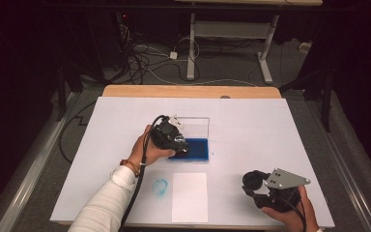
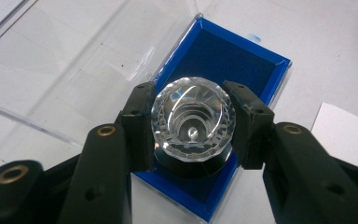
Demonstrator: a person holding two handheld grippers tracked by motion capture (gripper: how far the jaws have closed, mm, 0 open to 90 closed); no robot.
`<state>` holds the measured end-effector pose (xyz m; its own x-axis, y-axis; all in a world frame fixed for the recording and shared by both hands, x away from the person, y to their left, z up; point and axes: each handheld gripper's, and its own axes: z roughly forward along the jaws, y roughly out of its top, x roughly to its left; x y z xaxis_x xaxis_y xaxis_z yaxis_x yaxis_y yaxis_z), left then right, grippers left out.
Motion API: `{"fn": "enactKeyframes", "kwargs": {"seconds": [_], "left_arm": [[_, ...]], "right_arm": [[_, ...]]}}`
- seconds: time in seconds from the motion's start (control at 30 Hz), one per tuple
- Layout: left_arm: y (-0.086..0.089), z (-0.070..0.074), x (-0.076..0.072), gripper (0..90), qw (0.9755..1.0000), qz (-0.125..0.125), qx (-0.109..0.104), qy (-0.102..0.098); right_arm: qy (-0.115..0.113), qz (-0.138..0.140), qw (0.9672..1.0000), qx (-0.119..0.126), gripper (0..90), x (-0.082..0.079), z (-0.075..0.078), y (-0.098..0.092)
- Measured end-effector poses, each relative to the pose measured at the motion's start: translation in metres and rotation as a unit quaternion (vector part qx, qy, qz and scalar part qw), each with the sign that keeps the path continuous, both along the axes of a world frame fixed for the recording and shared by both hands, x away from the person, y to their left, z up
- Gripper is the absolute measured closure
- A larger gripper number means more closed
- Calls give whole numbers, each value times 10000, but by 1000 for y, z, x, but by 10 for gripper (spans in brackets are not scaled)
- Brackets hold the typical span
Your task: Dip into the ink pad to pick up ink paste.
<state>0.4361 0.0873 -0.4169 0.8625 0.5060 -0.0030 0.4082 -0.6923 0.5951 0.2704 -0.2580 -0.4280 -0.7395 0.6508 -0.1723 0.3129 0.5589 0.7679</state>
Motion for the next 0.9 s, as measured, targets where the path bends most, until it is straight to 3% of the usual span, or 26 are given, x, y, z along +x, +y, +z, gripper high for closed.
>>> {"fn": "enactKeyframes", "kwargs": {"seconds": [0.23, 0.5, 0.67, 0.8, 0.9], "left_arm": [[-2, -3, -4, 546, 9999, -6, -10, -141], [0, -4, -2, 547, 9999, 56, -97, -92], [-4, -3, -5, 547, 9998, 59, 56, -186], [1, -4, -3, 547, 9999, 108, -102, -71], [1, -5, -3, 546, 9998, 105, -124, -91]], "right_arm": [[14, 9, 10000, -15, 387, -1, 0, 0], [34, 20, 10000, -50, 387, -1, -1, 1], [45, 17, 10000, -54, 387, 0, -2, 1], [44, 25, 10000, -51, 387, -1, -2, 2], [47, 16, 10000, -47, 387, -1, -1, 1]]}}
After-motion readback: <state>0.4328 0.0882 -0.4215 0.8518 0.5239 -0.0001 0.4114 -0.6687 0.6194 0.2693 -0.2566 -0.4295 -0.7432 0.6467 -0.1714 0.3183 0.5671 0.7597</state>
